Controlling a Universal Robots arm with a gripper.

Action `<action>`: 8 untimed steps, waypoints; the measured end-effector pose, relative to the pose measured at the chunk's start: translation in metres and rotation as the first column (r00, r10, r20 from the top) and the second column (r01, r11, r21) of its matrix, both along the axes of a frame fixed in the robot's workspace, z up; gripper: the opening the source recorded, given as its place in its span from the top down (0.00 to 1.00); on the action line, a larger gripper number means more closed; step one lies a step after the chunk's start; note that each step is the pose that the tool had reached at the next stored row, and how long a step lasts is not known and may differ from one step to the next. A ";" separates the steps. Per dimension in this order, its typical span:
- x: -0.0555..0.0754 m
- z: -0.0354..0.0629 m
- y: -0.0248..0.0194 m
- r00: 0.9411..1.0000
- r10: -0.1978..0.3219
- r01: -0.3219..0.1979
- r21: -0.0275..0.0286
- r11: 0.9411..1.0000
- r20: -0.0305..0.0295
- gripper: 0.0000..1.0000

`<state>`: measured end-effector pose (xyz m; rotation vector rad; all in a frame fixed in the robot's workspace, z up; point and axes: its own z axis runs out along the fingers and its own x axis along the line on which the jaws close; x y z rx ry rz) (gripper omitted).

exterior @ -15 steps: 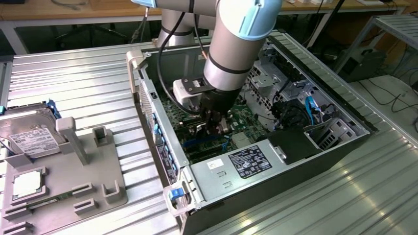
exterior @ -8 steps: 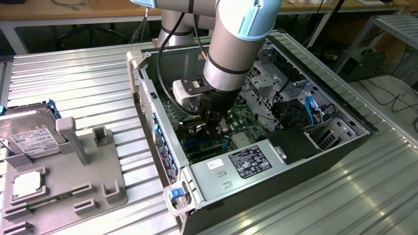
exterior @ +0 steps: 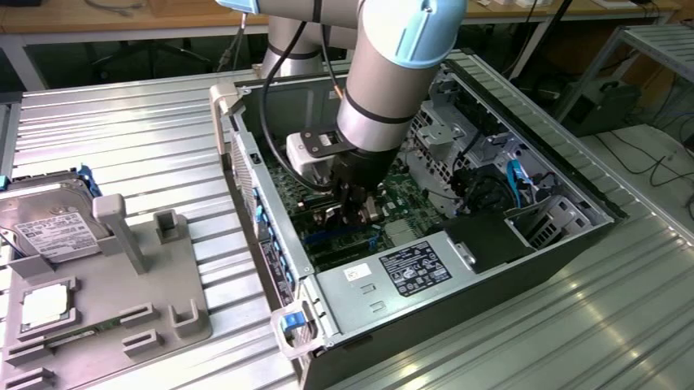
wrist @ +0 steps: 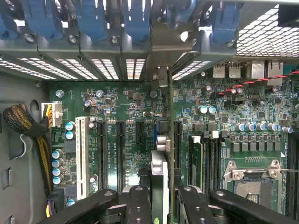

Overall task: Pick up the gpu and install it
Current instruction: 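Insert the gpu into the slot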

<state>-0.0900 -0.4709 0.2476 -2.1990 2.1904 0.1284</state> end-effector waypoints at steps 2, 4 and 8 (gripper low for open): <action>0.000 0.0003 0.0001 1.000 0.000 0.000 0.001 1.000 0.000 0.72; 0.000 0.0009 0.0001 1.000 0.000 0.000 0.000 1.000 0.000 0.72; 0.000 0.0014 0.0000 1.000 0.000 0.000 0.000 1.000 0.000 0.72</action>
